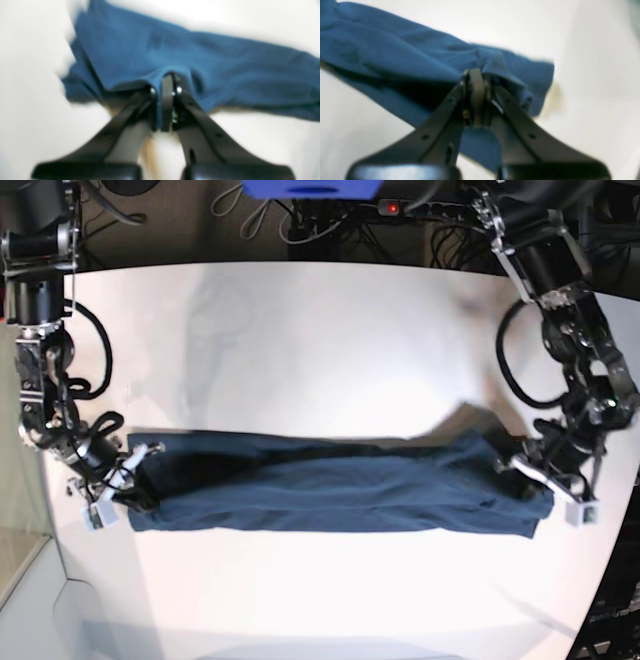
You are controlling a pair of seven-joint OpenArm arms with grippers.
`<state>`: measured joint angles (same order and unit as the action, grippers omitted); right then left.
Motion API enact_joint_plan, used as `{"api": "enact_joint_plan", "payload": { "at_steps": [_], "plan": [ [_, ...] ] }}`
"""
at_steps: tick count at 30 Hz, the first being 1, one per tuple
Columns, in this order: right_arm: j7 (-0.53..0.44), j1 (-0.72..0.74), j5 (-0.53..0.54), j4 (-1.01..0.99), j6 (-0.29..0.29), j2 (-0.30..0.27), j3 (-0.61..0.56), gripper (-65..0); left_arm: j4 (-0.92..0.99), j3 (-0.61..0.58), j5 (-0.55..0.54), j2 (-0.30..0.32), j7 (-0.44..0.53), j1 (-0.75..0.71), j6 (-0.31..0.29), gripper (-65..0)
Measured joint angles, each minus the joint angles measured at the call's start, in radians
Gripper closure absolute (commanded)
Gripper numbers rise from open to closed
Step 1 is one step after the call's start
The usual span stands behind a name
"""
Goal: Layout the t-shirt on the table in an organized manner, then fold the t-shirt properly
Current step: 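Lift the folded strip with both grippers and unfold it onto the table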
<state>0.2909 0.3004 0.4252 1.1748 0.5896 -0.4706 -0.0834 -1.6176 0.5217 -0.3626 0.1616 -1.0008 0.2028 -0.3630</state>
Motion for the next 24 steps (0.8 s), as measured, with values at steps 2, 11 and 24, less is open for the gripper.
{"api": "enact_joint_plan", "payload": {
  "at_steps": [2,11,24],
  "plan": [
    [0.005,-0.007,-0.002,0.048,0.0,-0.011,0.0,0.0,-0.039,0.003,-0.011,0.009,-0.014,0.024,0.001,-0.3],
    [0.004,0.151,0.002,-0.005,0.009,-0.015,0.051,0.0,0.243,-0.008,-0.005,0.024,-0.014,0.339,-0.005,-0.3],
    [-0.002,0.644,-0.002,-0.243,-0.001,-0.048,0.048,0.0,0.757,-0.233,0.0,0.032,0.208,0.932,0.005,-0.3]
  ]
}}
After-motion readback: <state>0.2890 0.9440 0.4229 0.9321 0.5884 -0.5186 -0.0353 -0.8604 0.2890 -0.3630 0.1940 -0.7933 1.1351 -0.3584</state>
